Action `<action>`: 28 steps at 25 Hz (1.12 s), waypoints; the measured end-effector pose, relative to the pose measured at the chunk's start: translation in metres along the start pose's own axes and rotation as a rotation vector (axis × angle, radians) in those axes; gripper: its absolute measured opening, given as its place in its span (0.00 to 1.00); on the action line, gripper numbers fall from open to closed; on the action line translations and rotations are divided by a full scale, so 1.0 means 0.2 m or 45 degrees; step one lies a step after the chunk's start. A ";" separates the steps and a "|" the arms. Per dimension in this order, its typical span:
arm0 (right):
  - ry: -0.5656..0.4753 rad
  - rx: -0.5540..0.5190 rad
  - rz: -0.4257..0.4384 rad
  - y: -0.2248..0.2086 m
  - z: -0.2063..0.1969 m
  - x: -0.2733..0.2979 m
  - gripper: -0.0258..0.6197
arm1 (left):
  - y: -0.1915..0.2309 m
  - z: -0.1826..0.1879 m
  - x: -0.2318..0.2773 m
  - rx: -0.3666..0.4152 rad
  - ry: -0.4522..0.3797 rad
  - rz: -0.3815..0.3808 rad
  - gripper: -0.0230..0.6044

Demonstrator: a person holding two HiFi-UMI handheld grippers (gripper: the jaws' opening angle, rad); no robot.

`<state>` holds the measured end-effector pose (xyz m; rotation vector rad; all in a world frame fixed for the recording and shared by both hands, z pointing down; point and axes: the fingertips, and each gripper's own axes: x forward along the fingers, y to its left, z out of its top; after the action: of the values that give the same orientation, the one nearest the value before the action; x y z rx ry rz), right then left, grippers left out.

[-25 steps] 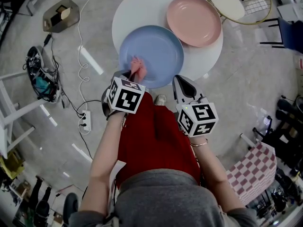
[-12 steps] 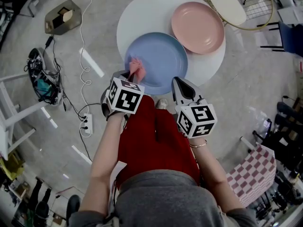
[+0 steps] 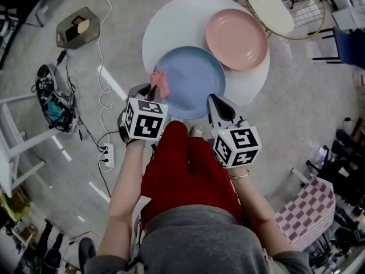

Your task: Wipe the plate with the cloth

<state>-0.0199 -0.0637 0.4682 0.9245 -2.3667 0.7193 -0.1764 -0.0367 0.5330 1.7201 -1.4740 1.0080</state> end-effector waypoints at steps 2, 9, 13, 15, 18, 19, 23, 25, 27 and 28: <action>-0.019 -0.010 0.003 0.00 0.02 -0.02 0.09 | 0.01 0.03 -0.03 -0.003 -0.041 0.019 0.09; -0.084 -0.017 0.019 -0.01 0.10 -0.09 0.09 | 0.03 0.13 -0.17 -0.025 -0.199 0.123 0.09; -0.127 -0.040 0.027 -0.01 0.16 -0.14 0.09 | 0.03 0.17 -0.26 -0.044 -0.292 0.171 0.09; -0.139 -0.051 0.030 0.00 0.18 -0.17 0.09 | 0.01 0.17 -0.30 -0.052 -0.314 0.180 0.09; -0.174 -0.076 0.037 0.01 0.23 -0.19 0.09 | 0.01 0.20 -0.34 -0.060 -0.352 0.192 0.09; -0.187 -0.084 0.040 0.02 0.25 -0.20 0.09 | 0.01 0.22 -0.36 -0.060 -0.365 0.195 0.09; -0.241 -0.106 0.050 0.04 0.31 -0.27 0.09 | -0.03 0.26 -0.46 -0.061 -0.418 0.201 0.09; -0.268 -0.114 0.058 0.06 0.34 -0.31 0.09 | -0.05 0.29 -0.52 -0.071 -0.455 0.206 0.09; -0.292 -0.122 0.063 0.07 0.36 -0.35 0.09 | -0.07 0.32 -0.59 -0.085 -0.500 0.203 0.09; -0.304 -0.125 0.064 0.07 0.37 -0.37 0.09 | -0.08 0.33 -0.62 -0.092 -0.522 0.201 0.09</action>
<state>-0.0003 -0.0671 0.3641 0.9571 -2.6161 0.5304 -0.1603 -0.0315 0.3931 1.8554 -1.9037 0.6911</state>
